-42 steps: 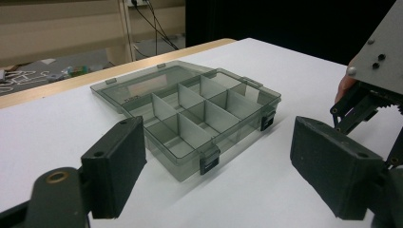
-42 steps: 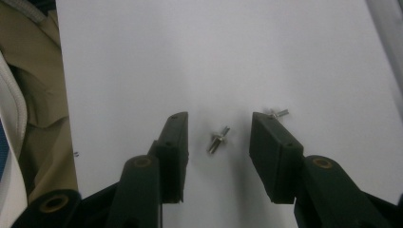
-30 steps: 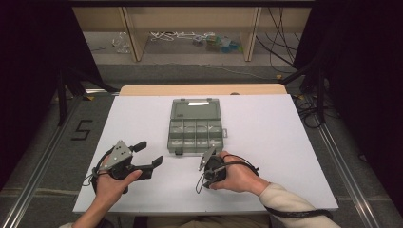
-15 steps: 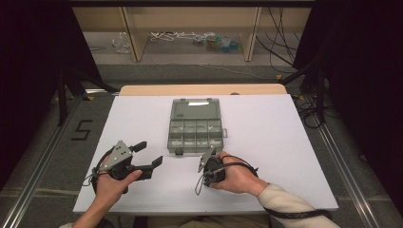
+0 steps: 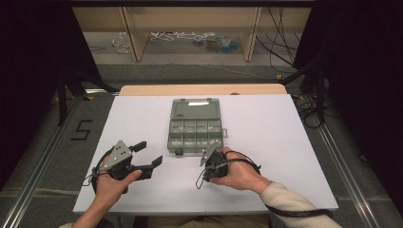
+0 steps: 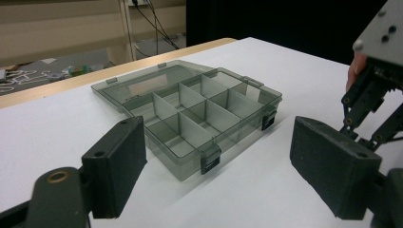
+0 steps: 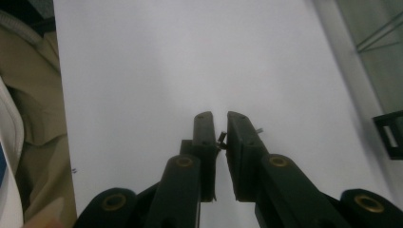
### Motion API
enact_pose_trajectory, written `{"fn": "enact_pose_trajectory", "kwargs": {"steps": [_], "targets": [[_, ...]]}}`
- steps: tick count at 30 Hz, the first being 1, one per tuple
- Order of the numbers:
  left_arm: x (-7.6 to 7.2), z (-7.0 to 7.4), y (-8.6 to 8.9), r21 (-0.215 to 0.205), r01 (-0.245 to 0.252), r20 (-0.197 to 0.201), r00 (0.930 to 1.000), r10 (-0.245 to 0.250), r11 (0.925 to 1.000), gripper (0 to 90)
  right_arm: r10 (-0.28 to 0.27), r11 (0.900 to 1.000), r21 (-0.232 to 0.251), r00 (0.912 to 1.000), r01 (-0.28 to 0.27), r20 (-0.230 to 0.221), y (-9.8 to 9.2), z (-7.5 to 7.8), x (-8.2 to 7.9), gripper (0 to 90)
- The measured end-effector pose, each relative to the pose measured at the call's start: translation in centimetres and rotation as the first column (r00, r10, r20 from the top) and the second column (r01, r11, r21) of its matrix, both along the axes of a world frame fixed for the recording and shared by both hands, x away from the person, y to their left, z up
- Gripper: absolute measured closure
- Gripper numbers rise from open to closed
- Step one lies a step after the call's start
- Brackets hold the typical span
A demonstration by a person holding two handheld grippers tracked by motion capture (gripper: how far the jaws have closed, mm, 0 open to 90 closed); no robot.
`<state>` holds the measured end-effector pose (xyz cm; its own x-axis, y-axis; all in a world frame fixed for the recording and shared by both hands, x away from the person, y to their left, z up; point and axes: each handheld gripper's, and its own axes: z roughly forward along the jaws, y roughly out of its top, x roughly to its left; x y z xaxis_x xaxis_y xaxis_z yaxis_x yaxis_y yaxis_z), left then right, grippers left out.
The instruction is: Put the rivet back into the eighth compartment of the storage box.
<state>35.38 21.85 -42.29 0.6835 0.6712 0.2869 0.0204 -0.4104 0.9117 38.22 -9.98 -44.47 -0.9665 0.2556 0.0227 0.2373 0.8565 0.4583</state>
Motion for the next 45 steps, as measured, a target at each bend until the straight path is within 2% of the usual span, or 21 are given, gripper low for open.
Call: {"fn": "enact_pose_trajectory", "kwargs": {"steps": [6, 10, 12, 15, 19, 20, 22, 25, 26, 28, 31, 33, 34, 36, 38, 39, 41, 42, 44, 45], "targets": [[0.0, 0.0, 0.0, -0.001, 0.0, 0.0, 1.0, 0.0, 1.0, 19.2, -0.03, 0.997, 0.078, 0.9988, 0.027, 0.04, -0.6, 1.2, 0.6, 83.2], [0.0, 0.0, 0.0, -0.001, 0.0, 0.0, 1.0, 0.0, 1.0, 19.3, -0.085, 0.987, 0.139, 0.9937, 0.074, 0.073, -1.1, 1.9, 1.0, 83.2], [0.0, 0.0, 0.0, -0.002, 0.001, 0.0, 1.0, -0.001, 1.0, 19.3, -0.107, 0.981, 0.168, 0.9916, 0.094, 0.072, -1.5, 2.3, 1.2, 83.2], [0.0, 0.0, 0.0, -0.002, 0.001, 0.0, 1.0, -0.001, 1.0, 19.3, -0.147, 0.968, 0.219, 0.9852, 0.125, 0.088, -2.0, 2.7, 1.7, 83.2], [0.0, 0.0, 0.0, 0.002, 0.0, 0.0, 1.0, 0.0, 1.0, 19.3, -0.194, 0.943, 0.295, 0.9751, 0.155, 0.108, -2.7, 3.2, 2.3, 83.2], [0.0, 0.0, 0.0, 0.002, 0.0, 0.0, 1.0, 0.0, 1.0, 19.3, -0.212, 0.934, 0.317, 0.9699, 0.166, 0.119, -2.8, 3.2, 2.5, 83.2], [0.0, 0.0, 0.0, -0.001, 0.001, -0.001, 1.0, -0.001, 1.0, 19.3, -0.222, 0.927, 0.335, 0.9672, 0.17, 0.123, -3.2, 3.4, 2.8, 83.2], [0.1, 0.0, 0.0, 0.001, 0.0, -0.001, 1.0, 0.0, 1.0, 19.3, -0.26, 0.908, 0.37, 0.9567, 0.196, 0.131, -3.6, 3.6, 3.3, 83.2], [0.1, 0.0, 0.0, 0.002, 0.0, 0.001, 1.0, 0.0, 1.0, 19.3, -0.266, 0.905, 0.375, 0.954, 0.198, 0.138, -3.7, 3.7, 3.4, 83.2], [0.1, 0.0, 0.0, 0.0, 0.001, -0.001, 1.0, -0.001, 1.0, 19.3, -0.29, 0.892, 0.398, 0.947, 0.215, 0.138, -4.0, 3.7, 3.7, 83.2], [0.1, 0.0, 0.0, -0.002, 0.002, -0.004, 1.0, -0.002, 1.0, 19.4, -0.313, 0.884, 0.407, 0.9392, 0.233, 0.142, -4.3, 3.7, 4.3, 83.2], [0.1, 0.0, 0.0, 0.0, 0.001, -0.003, 1.0, -0.001, 1.0, 19.4, -0.323, 0.877, 0.415, 0.937, 0.243, 0.134, -4.5, 3.6, 4.6, 83.2], [0.1, -0.1, 0.0, 0.0, 0.001, -0.003, 1.0, -0.001, 1.0, 19.4, -0.334, 0.873, 0.419, 0.9319, 0.25, 0.141, -4.6, 3.6, 4.8, 83.2], [0.2, -0.1, 0.0, -0.005, 0.007, 0.004, 1.0, -0.007, 1.0, 19.4, -0.342, 0.867, 0.428, 0.9301, 0.256, 0.135, -4.8, 3.6, 5.1, 83.2], [0.2, -0.1, 0.0, -0.005, 0.006, 0.004, 1.0, -0.006, 1.0, 19.4, -0.367, 0.855, 0.439, 0.9208, 0.277, 0.133, -4.8, 3.5, 5.2, 83.1], [0.2, -0.1, 0.0, -0.005, 0.006, 0.004, 1.0, -0.006, 1.0, 19.5, -0.365, 0.856, 0.438, 0.9214, 0.275, 0.135, -4.9, 3.5, 5.4, 83.1], [0.2, -0.1, 0.0, -0.005, 0.007, 0.003, 1.0, -0.007, 1.0, 19.5, -0.379, 0.85, 0.443, 0.915, 0.286, 0.138, -4.9, 3.4, 5.6, 83.1], [0.2, -0.1, 0.0, -0.006, 0.007, 0.003, 1.0, -0.007, 1.0, 19.5, -0.375, 0.853, 0.438, 0.9161, 0.282, 0.141, -5.1, 3.4, 5.7, 83.1], [0.2, -0.1, 0.0, -0.002, 0.004, 0.003, 1.0, -0.004, 1.0, 19.5, -0.392, 0.848, 0.438, 0.9094, 0.299, 0.138, -5.1, 3.3, 5.9, 83.0], [0.1, -0.1, 0.0, 0.004, -0.001, -0.003, 1.0, 0.001, 1.0, 19.5, -0.392, 0.848, 0.437, 0.9095, 0.3, 0.137, -5.2, 3.2, 6.0, 83.0]]}}
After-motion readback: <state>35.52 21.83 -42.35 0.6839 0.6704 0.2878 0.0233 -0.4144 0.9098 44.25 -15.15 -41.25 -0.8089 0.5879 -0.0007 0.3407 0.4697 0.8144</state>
